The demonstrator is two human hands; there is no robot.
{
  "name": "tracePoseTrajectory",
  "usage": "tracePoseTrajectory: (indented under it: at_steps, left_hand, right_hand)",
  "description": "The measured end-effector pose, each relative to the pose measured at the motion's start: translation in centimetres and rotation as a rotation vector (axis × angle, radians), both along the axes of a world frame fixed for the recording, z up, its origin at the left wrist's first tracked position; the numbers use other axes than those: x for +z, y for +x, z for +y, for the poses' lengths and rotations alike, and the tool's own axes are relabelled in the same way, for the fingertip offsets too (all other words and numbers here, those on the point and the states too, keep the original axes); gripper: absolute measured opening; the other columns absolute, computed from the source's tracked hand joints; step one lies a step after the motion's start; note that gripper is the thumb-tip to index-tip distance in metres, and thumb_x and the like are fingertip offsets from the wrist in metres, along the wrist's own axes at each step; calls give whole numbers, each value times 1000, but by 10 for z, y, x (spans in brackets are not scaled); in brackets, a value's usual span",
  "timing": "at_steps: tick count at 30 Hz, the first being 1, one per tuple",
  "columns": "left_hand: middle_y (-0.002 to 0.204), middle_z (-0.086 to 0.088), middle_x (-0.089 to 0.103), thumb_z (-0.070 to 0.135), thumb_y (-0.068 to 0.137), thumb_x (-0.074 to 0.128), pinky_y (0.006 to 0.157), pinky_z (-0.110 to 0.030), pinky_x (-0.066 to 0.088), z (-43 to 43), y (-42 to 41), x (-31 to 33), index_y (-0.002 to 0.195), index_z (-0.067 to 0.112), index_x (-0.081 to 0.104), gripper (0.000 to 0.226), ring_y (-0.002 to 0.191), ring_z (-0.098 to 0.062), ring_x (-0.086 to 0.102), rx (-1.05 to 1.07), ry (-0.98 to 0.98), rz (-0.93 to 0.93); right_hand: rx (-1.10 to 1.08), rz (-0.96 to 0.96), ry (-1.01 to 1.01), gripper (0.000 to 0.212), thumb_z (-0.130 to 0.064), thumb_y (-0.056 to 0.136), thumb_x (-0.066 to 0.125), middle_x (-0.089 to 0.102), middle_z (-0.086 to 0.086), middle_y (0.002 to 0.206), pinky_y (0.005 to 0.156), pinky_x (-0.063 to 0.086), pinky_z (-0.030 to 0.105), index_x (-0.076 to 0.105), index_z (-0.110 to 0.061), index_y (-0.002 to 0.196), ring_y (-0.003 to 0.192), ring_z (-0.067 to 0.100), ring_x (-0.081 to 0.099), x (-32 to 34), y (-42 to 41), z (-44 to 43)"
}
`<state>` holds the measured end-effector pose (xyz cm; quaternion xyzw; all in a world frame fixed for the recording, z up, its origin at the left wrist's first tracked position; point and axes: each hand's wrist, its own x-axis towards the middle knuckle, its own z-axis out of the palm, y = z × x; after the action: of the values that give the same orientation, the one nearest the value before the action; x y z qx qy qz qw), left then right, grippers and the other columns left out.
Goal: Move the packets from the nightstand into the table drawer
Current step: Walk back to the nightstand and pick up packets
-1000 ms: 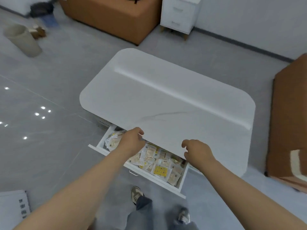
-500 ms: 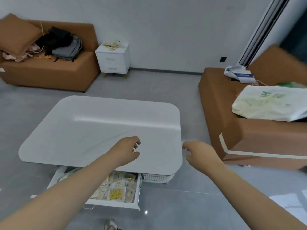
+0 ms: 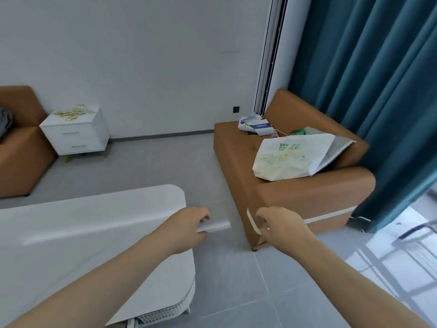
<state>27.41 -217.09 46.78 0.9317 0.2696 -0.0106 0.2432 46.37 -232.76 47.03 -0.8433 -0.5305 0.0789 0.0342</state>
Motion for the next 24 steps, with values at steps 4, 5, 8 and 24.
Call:
tracePoseTrajectory:
  at_steps: [4,5,8,24]
  left_hand:
    - [122,9,55,30,89,56,89,-23,42,32,58,2,120,24,52,32,107,-10,53,-77,57,0]
    - [122,10,55,30,89,56,90,-23,42,43,73,3,121,24,51,33,108,-10,52,-86,63,-3]
    - [124,11,54,30,90,55,90,-21,40,78,114,7,122,25,51,32,111,-8,51,-85,62,-35]
    - [129,9,53,32,92,56,92,-18,38,225,326,32,128,26,49,37,115,-9,50,-64,103,-49]
  right_hand:
    - [-16,-32,-34,24,-21,88,48,62,-2,104,78,50,33,56,-20,110,95,19,58,7,52,23]
    - [-19,-45,-45,23,-21,89,48,61,-2,104,77,49,31,55,-21,111,95,19,58,9,67,31]
    - [-26,-64,-49,20,-23,88,48,61,-5,103,75,47,29,55,-22,107,96,17,58,18,109,63]
    - [28,-118,10,31,-27,91,49,61,-4,117,84,44,31,54,-26,122,108,18,55,50,314,219]
